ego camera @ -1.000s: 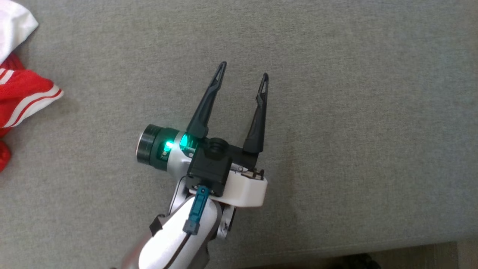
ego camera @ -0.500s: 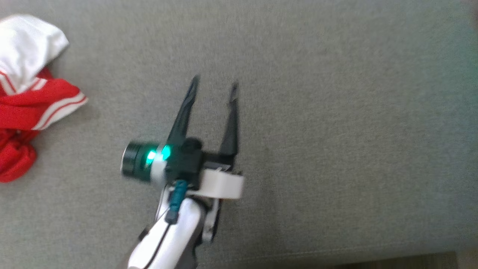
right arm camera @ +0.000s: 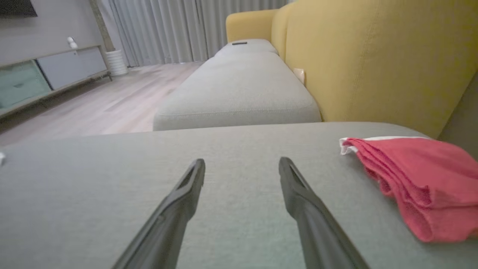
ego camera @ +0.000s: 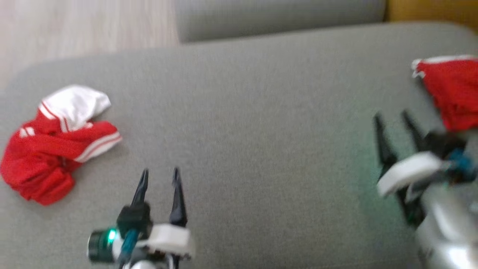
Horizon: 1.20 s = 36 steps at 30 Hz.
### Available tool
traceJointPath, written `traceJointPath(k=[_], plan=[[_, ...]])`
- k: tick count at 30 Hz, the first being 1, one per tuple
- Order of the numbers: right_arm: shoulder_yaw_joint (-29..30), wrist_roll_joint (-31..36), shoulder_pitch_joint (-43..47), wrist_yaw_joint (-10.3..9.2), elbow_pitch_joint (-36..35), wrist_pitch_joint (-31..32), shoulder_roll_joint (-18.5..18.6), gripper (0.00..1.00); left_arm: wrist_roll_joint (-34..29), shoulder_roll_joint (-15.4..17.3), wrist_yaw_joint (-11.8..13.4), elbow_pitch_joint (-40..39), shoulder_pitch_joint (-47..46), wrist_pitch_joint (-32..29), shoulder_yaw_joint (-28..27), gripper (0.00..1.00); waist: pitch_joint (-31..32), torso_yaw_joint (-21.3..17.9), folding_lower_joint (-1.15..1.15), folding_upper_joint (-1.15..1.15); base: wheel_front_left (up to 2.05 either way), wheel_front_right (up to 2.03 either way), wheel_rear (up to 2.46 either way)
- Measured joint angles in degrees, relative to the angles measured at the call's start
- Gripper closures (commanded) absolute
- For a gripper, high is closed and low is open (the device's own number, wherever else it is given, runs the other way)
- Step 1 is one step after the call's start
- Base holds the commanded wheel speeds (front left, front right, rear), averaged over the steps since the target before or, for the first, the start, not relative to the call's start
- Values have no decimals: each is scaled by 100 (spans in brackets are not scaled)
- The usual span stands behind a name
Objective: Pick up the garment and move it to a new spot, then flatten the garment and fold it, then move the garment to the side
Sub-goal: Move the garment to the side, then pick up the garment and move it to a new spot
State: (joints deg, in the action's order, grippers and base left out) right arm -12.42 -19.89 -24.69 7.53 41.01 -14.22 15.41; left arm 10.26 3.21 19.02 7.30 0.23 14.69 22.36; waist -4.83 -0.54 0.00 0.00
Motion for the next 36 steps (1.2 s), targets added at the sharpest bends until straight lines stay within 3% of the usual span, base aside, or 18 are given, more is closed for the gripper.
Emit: traceJointPath(k=[7, 11, 18, 36], plan=[[563, 828, 1631, 1, -1404, 0, -757, 0, -77, 8, -200, -138, 720, -4, -589, 0, 779, 21, 0, 0, 0, 0, 0], [490, 1082, 2328, 1, -2058, -3, -973, 0, -172, 4, -337, -363, 1085, -4, -827, 0, 1066, 29, 0, 0, 0, 0, 0], [687, 1254, 3082, 0, -2292, -13, -1114, 0, -415, 7, -646, -538, 1565, -4, -880, 0, 1311, 115, -1, 0, 0, 0, 0], [695, 1291, 3256, 0, -2352, -13, -1204, 0, -525, 7, -703, -456, 1711, -4, -996, 0, 1423, 131, 0, 0, 0, 0, 0]])
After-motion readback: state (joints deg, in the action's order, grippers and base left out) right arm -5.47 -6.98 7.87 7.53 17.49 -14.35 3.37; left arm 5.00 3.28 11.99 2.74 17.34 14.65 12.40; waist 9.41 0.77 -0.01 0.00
